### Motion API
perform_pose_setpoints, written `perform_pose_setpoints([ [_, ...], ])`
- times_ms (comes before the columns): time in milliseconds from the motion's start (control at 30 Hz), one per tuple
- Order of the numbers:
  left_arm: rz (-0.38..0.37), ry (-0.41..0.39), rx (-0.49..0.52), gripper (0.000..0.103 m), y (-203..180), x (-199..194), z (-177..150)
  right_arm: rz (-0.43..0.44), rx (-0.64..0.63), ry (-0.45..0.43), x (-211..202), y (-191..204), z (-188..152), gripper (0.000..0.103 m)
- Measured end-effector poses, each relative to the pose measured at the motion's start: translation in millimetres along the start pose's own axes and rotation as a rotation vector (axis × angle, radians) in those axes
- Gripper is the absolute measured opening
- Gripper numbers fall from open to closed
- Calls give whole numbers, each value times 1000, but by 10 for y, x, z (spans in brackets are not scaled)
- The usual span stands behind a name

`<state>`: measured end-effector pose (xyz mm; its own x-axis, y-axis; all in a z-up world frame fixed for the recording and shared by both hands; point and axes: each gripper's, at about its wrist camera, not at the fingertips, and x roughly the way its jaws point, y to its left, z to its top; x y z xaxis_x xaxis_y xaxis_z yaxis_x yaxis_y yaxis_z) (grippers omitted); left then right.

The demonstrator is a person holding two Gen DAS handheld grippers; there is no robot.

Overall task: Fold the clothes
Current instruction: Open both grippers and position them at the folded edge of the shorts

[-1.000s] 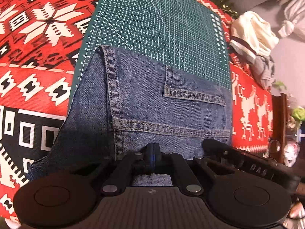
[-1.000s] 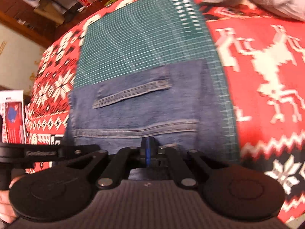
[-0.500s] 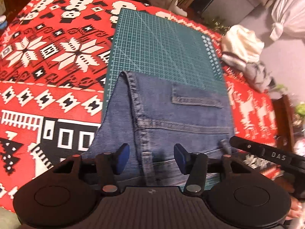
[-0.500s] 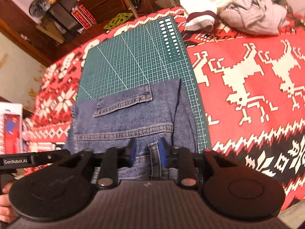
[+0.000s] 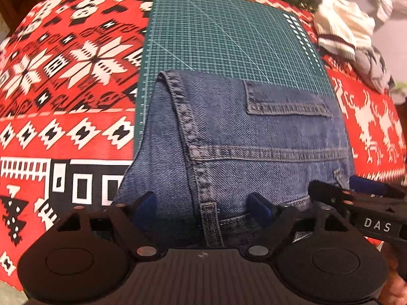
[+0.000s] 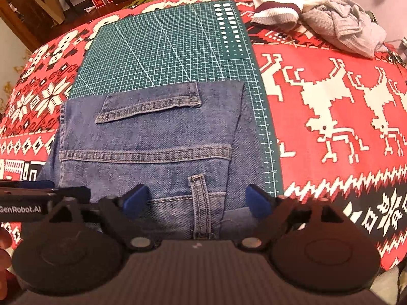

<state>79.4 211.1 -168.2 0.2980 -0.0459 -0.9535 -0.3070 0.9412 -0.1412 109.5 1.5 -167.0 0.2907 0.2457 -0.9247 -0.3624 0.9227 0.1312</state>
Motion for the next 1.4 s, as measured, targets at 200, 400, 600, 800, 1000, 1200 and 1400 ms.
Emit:
perform_pose_setpoints([
  [200,49,-28,46,94,-112,50,-53,14,24,1,45,-88,-13,100],
  [400,60,-37,53,97,-129,78,-69,39,25,0,58,-125,-29,102],
  [600,70,-67,54,100,-133,74,-115,51,25,-33,33,-153,-85,102],
  [800,71,-86,60,102,-138,74,-136,66,21,-109,-8,-168,-209,103],
  [1000,72,-97,61,103,-147,64,-152,72,15,-142,-8,-152,-252,103],
  [1200,78,-95,47,103,-152,71,-151,74,23,-153,-16,-173,-266,103],
  [1400,77,-96,48,103,-149,76,-159,76,21,-155,-4,-166,-268,103],
])
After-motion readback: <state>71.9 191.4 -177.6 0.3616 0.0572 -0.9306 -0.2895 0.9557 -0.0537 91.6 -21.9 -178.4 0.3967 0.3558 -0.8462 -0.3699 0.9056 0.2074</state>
